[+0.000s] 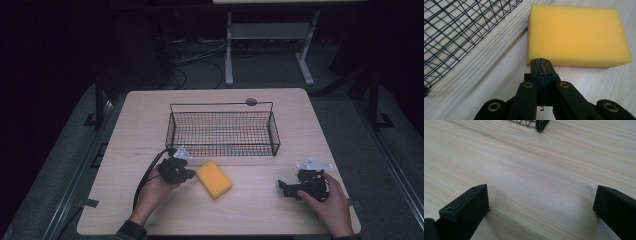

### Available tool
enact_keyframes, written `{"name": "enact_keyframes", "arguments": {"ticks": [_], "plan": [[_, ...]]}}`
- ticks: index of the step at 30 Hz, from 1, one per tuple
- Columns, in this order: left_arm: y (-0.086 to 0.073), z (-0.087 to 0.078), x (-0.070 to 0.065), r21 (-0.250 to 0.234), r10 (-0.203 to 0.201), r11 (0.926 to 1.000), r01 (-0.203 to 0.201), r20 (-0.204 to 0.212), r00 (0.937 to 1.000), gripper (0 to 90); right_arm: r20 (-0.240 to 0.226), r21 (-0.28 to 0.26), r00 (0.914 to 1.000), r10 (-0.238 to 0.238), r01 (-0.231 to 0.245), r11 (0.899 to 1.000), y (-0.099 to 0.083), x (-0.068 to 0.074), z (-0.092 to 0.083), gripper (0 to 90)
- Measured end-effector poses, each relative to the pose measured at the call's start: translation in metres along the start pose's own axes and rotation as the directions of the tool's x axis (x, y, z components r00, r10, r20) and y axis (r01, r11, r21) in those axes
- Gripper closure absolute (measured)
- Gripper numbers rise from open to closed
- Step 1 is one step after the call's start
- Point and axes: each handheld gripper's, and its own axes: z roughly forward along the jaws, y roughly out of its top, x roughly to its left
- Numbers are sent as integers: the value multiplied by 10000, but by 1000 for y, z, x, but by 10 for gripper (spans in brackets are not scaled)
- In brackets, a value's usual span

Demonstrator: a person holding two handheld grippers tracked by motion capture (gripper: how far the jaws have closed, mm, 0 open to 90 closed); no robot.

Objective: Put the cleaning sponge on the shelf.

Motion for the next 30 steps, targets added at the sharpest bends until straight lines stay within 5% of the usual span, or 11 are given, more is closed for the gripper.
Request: {"name": "enact_keyframes", "arguments": {"ticks": [30], "plan": [[34,25,-1,49,458,9989,-460,297,9985,897,2,-6,10000,-3,3,10000,0,0,0,0]]}}
